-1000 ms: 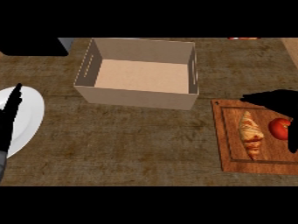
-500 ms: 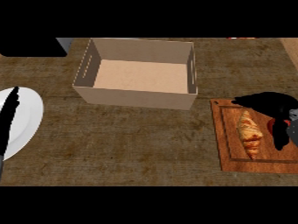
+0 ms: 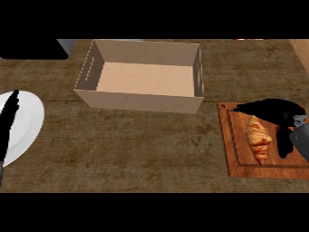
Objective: Pick the croissant from the cutting board and place it in the cardboard box
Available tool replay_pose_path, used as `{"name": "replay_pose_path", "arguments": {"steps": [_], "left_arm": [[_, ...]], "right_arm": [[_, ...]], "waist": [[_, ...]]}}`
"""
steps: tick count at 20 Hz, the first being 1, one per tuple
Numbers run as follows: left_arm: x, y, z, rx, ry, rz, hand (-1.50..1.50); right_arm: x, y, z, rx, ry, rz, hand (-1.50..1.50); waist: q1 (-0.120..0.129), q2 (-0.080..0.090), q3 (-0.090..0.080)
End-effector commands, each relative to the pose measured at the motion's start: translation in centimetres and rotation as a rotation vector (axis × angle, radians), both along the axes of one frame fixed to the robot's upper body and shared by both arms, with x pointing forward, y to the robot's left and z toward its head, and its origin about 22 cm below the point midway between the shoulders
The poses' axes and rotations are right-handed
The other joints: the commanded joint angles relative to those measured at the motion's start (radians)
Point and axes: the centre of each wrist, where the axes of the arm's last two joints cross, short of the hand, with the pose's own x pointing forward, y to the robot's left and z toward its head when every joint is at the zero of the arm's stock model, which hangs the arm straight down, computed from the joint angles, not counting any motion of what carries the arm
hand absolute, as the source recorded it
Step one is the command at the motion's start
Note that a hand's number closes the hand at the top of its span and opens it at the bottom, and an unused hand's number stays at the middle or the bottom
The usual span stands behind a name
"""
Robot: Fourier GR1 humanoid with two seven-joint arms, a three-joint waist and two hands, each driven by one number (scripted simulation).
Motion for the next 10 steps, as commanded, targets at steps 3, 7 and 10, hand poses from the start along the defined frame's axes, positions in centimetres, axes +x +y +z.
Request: {"name": "replay_pose_path", "arguments": {"steps": [3,7,10], "left_arm": [[0.4,0.1,-0.1,0.012,-0.009,0.010,0.00],[0.5,1.1,-0.3,0.005,-0.020,-0.001,0.00],[1.4,-1.0,0.4,0.002,0.000,0.000,0.00]], "right_arm": [[-2.4,0.1,1.2,0.065,0.005,0.061,-1.50],[-1.4,1.8,4.2,0.015,0.026,0.056,-1.50],[-3.3,3.7,0.8,-0.060,0.032,0.055,-1.50]], "waist": [[-0.010,-0.002,0.000],[-0.007,-0.001,-0.001],[-0.008,-0.001,0.000]]}}
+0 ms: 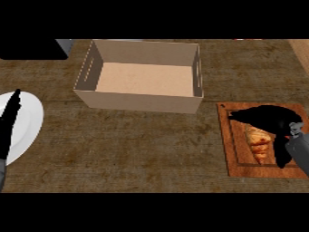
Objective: Pick the croissant from the cutting board and place it in the cardboard box
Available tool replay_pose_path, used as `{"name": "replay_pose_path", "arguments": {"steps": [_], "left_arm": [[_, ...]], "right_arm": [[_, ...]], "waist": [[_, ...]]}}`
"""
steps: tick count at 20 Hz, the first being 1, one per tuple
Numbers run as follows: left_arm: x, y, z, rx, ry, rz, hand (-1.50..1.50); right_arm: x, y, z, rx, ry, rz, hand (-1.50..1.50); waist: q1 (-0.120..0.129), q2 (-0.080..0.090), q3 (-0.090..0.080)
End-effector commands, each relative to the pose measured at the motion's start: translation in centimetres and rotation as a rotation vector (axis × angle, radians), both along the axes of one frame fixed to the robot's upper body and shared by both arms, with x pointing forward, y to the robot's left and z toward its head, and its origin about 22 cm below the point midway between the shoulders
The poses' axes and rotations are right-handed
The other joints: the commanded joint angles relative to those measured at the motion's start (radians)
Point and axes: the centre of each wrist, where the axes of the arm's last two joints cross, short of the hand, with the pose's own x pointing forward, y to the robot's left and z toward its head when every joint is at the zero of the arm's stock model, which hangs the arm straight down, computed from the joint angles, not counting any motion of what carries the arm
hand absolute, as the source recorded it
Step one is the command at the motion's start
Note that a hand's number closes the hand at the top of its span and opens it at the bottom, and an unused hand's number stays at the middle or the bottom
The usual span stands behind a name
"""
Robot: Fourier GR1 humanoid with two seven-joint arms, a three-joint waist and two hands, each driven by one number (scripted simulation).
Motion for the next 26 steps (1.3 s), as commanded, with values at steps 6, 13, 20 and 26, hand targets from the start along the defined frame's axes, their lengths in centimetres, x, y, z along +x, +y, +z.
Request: {"name": "replay_pose_path", "arguments": {"steps": [6,13,20,26], "left_arm": [[0.8,-0.2,1.6,0.002,-0.008,0.000,0.00],[0.9,-0.1,0.5,-0.013,0.007,-0.004,0.00],[0.9,0.3,-0.3,0.002,-0.004,-0.005,0.00],[-1.6,2.1,-0.8,-0.002,0.040,0.097,0.00]], "right_arm": [[-0.7,-0.7,-3.2,-0.139,0.023,-0.067,-1.50],[-0.5,2.6,-6.2,-0.086,-0.184,0.013,1.50],[1.5,-0.2,-5.8,-0.057,-0.365,0.034,1.50],[-1.6,4.3,-7.7,0.065,-0.455,-0.745,1.50]], "waist": [[0.003,0.001,0.001],[0.006,0.003,0.001],[0.008,0.005,0.001],[-0.119,-0.045,0.001]]}}
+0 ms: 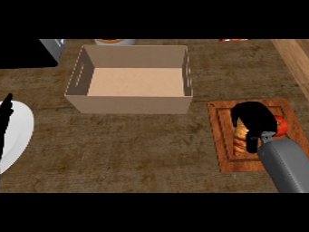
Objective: Pick the croissant from the cutting board and place it in the cardboard box
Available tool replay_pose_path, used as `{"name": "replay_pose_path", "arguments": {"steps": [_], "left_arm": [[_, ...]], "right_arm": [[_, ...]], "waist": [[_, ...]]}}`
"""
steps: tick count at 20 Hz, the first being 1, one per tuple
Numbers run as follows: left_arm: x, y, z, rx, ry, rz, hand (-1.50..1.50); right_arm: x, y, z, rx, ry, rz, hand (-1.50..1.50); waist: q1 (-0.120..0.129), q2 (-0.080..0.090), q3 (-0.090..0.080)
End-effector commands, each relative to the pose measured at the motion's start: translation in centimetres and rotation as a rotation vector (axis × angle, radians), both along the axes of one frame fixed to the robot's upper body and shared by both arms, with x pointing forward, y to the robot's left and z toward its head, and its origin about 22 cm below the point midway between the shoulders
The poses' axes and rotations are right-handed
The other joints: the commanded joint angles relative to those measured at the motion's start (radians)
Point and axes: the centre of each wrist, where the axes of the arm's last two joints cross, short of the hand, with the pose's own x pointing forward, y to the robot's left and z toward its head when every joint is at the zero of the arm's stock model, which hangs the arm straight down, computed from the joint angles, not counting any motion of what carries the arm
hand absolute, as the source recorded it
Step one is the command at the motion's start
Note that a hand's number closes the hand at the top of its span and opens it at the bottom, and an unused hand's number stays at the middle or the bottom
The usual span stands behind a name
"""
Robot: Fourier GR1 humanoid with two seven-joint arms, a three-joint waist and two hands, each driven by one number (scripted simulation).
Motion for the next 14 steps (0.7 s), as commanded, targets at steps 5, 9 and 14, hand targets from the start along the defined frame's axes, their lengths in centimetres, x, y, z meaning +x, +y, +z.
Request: {"name": "replay_pose_path", "arguments": {"steps": [5,9,14], "left_arm": [[-1.5,1.2,-0.6,0.010,0.036,0.050,0.00],[-1.3,0.7,-0.4,-0.002,0.024,0.016,0.00],[0.3,-0.5,0.4,-0.004,-0.007,-0.030,0.00]], "right_arm": [[-2.2,6.5,0.8,0.133,-0.281,-0.578,1.50],[-3.1,10.7,5.4,0.136,-0.519,-0.664,1.50],[-7.0,17.4,10.9,0.115,-0.747,-0.593,1.50]], "waist": [[-0.040,-0.017,0.006],[-0.003,-0.010,0.006],[0.039,0.012,0.009]]}}
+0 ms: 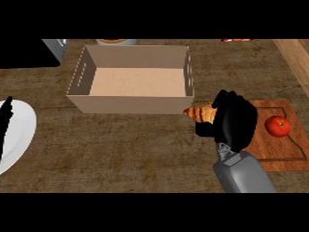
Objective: Pick the croissant from the cutting board and place it in the cardboard box
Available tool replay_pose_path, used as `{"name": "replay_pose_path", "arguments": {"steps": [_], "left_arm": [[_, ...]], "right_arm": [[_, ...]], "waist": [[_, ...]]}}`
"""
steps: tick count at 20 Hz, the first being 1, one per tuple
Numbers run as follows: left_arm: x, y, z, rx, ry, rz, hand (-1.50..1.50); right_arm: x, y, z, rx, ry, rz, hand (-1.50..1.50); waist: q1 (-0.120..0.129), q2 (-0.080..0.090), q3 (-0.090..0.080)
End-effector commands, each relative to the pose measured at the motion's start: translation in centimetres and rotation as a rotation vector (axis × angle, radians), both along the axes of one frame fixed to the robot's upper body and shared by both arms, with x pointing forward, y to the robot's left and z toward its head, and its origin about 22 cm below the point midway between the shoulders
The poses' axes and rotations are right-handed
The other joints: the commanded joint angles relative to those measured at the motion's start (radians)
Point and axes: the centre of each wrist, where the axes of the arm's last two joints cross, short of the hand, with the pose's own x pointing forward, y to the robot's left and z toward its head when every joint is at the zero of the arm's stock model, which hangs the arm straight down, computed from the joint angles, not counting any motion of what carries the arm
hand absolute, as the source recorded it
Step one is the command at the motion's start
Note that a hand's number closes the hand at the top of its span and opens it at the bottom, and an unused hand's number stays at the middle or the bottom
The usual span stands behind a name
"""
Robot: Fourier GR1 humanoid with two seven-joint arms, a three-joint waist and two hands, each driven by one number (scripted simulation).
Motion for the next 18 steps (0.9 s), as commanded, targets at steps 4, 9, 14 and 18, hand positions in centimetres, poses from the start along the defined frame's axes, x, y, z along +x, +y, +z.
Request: {"name": "replay_pose_path", "arguments": {"steps": [4,9,14,18], "left_arm": [[1.4,-0.4,0.4,0.005,-0.027,-0.051,0.00],[2.6,-3.4,1.4,0.004,-0.049,-0.098,0.00],[2.5,-1.0,1.6,0.006,-0.043,-0.098,0.00],[3.2,-2.4,2.3,0.006,-0.045,-0.115,0.00]], "right_arm": [[-5.9,8.2,5.6,-0.028,-0.190,-0.021,1.50],[-1.9,10.1,8.4,0.080,-0.222,0.012,1.50],[1.6,9.8,11.7,0.192,-0.296,-0.009,1.50],[4.2,9.7,13.8,0.265,-0.315,-0.021,1.50]], "waist": [[0.056,0.028,0.004],[0.085,0.035,0.006],[0.104,0.042,0.005],[0.109,0.043,0.005]]}}
